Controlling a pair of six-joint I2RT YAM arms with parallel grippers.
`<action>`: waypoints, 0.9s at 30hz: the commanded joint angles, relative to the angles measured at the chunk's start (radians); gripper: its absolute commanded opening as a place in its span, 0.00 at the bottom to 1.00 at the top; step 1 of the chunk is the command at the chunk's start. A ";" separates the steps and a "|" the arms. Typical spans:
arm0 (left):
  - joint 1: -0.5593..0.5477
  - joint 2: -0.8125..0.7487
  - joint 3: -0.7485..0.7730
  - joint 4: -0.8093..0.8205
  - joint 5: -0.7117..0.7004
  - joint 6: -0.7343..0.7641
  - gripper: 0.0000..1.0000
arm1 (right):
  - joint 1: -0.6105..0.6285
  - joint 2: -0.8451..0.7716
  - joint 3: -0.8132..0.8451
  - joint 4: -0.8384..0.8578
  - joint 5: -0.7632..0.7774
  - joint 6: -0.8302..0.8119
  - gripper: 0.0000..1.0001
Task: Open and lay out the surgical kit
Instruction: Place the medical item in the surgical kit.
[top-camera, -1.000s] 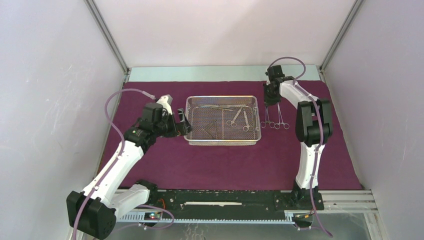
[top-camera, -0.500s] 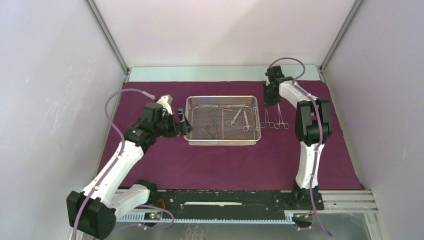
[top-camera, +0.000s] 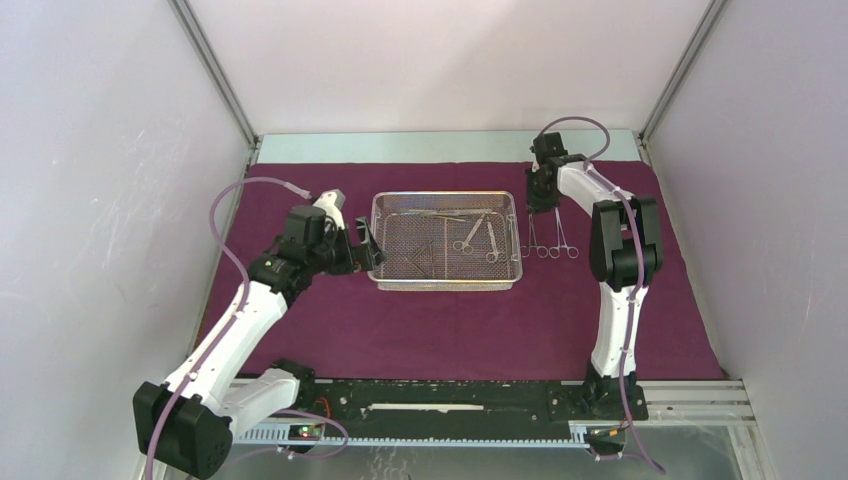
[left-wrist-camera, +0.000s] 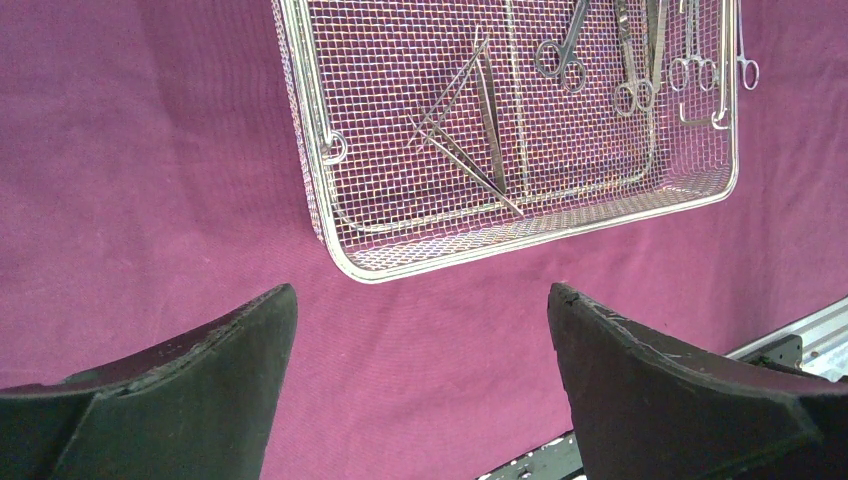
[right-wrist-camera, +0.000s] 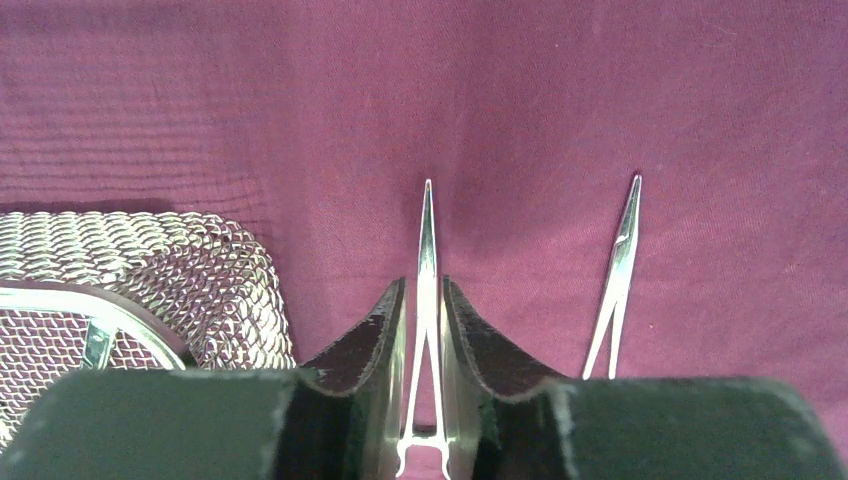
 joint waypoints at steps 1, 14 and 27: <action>0.006 -0.007 -0.016 0.022 0.015 0.007 1.00 | -0.002 -0.001 0.009 0.008 -0.004 0.013 0.30; 0.006 -0.010 -0.014 0.022 0.017 0.006 1.00 | 0.006 -0.054 0.066 -0.068 0.037 0.039 0.65; 0.006 -0.013 -0.013 0.024 0.028 0.005 1.00 | 0.071 -0.155 0.099 -0.159 0.119 0.079 0.87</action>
